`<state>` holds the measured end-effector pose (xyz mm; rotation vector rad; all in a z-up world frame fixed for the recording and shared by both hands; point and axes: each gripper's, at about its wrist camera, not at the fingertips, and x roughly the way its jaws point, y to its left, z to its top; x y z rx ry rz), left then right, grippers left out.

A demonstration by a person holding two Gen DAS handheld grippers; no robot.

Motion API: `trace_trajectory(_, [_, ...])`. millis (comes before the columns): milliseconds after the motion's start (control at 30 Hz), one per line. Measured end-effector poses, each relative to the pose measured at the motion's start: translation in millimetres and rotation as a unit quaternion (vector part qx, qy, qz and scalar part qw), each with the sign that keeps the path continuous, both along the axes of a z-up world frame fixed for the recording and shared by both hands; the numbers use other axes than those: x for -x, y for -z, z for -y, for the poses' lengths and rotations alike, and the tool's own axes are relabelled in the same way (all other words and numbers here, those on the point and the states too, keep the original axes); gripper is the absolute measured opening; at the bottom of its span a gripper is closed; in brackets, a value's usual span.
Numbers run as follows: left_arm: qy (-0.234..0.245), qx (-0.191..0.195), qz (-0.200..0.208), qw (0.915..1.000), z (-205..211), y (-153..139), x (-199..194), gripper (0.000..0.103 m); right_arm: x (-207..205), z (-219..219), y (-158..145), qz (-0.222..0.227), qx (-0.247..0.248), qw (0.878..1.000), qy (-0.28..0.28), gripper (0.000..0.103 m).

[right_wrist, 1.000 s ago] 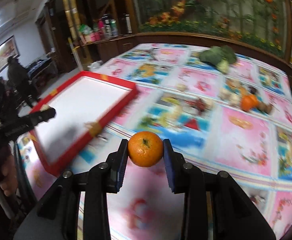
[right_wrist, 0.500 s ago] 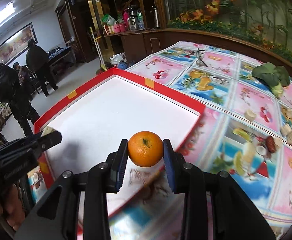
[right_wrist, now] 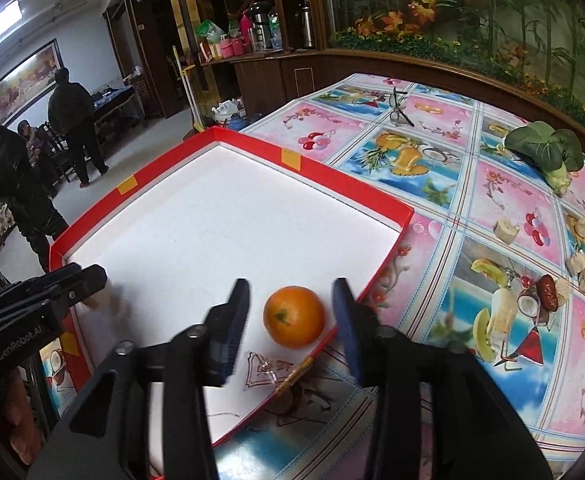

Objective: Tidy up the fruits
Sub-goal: 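Carry both items over the red-rimmed tray and open both tools to drop them, then move both open tools back over the fruit on the cloth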

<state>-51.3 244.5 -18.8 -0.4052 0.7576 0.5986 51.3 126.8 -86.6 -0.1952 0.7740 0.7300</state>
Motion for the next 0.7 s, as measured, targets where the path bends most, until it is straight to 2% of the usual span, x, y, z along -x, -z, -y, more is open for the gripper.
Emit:
trace_trajectory(67, [0.0, -0.001, 0.0, 1.0, 1, -1, 2, 0.062, 0, 1, -1, 0.005, -0.002, 1.0, 0.0, 0.062])
trace_trajectory(200, [-0.002, -0.001, -0.001, 1.0, 2, -3, 2, 0.062, 2, 6, -6, 0.007, -0.011, 1.0, -0.001, 0.062])
trace_trajectory(400, [-0.007, 0.015, 0.028, 0.9994, 5, -10, 8, 0.073, 13, 36, -16, 0.017, -0.016, 1.0, 0.008, 0.063])
trace_trajectory(433, [-0.01, 0.026, 0.037, 0.9989, 5, -11, 9, 0.077, 16, 46, -17, 0.018, -0.017, 1.0, 0.013, 0.064])
trace_trajectory(533, [-0.007, 0.041, 0.052, 0.9978, 12, -13, 5, 0.077, 22, 81, -18, 0.019, -0.017, 0.999, 0.035, 0.069])
trace_trajectory(700, [0.045, 0.024, 0.06, 0.9969, 51, -19, -9, 0.081, 24, 159, -12, 0.013, -0.019, 0.994, 0.103, 0.083])
